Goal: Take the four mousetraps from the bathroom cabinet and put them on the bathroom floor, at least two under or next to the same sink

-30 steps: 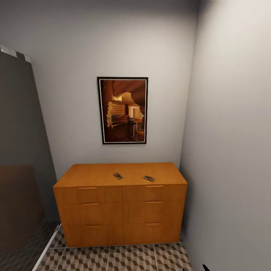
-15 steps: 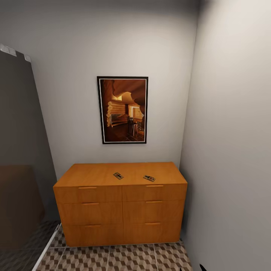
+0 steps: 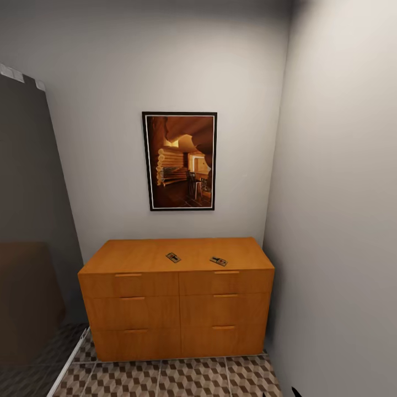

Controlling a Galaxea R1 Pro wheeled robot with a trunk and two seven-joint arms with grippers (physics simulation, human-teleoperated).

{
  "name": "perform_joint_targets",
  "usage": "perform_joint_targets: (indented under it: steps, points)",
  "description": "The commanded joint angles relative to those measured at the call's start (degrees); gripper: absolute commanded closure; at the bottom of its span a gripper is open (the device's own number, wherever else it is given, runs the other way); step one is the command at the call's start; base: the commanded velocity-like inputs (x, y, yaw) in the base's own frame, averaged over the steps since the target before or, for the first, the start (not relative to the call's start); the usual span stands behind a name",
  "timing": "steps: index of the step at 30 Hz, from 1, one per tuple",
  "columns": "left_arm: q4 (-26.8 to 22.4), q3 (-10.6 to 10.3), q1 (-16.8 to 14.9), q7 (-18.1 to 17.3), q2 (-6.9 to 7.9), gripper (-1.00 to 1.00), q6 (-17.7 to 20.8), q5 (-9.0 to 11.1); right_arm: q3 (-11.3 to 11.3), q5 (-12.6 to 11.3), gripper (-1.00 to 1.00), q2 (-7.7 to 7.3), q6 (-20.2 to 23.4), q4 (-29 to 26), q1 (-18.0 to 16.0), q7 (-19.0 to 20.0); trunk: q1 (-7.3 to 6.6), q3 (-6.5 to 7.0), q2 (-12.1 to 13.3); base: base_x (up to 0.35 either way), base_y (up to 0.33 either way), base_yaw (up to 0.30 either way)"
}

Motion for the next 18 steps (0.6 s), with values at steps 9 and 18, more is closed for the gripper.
perform_joint_targets:
  steps: [9,18]
  points:
    - [0.2,0.0,0.0,-0.7,-0.02,-1.0,-0.1,0.5,0.5,-0.6,-1.0,-0.06,1.2,0.0,0.0,0.2,0.02,-0.03,0.0,0.0,0.0,0.0]
    - [0.2,0.0,0.0,-0.7,0.12,-1.0,-0.1,0.4,0.4,-0.5,-1.0,-0.08,1.4,-0.1,0.0,0.3,0.02,-0.03,0.0,0.0,0.0,0.0]
